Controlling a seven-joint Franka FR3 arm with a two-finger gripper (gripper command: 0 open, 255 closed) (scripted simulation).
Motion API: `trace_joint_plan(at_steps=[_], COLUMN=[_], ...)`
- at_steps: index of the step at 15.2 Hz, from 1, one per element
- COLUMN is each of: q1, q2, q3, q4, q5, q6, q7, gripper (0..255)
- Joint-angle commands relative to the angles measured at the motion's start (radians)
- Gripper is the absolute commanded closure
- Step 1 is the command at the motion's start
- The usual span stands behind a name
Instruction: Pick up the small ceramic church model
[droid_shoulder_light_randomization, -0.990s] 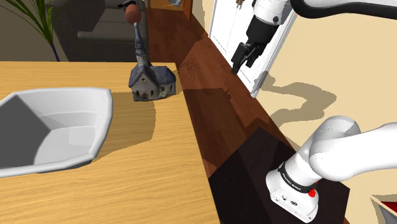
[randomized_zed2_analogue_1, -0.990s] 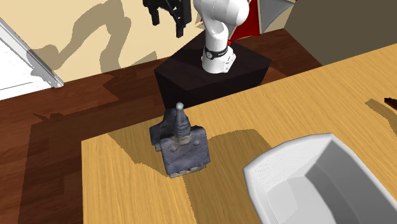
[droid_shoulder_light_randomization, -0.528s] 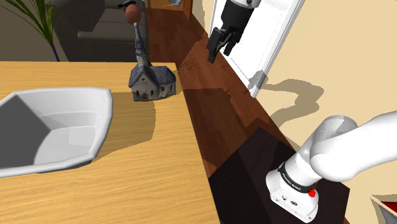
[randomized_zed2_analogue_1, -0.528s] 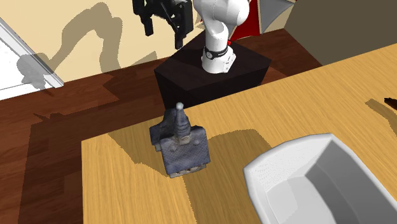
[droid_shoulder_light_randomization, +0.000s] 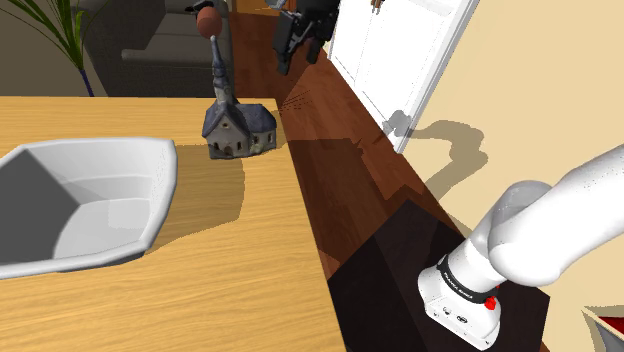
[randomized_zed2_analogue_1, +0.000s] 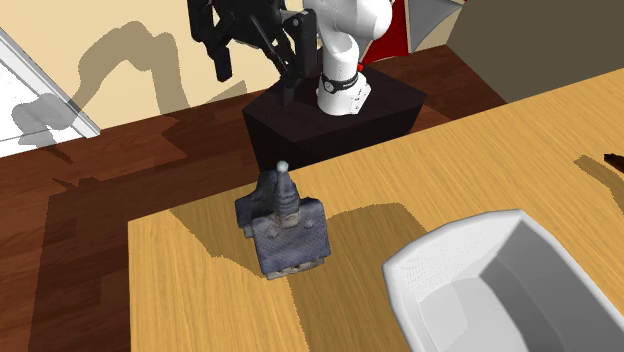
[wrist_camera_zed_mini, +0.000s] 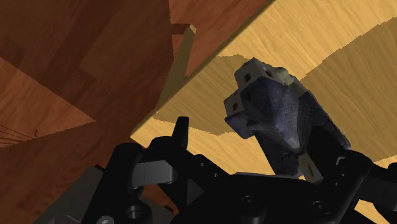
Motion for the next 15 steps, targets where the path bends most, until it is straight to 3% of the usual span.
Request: trace_joint_plan(at_steps=[1,7,12,15], q1=[0.01,0.054,0.127,0.116], q2=[0.062,0.279,0.482,0.451], q3=[0.021,0.085,0.125,0.122], q4=[0.079,0.384,0.695,0.609], q5=[-0.015,-0.091,-0.183,-0.169], q6=[-0.007,-0.073,-0.172,-0.115], q7=[0.01,0.044,0.067,0.066], gripper=[0,0,0,0])
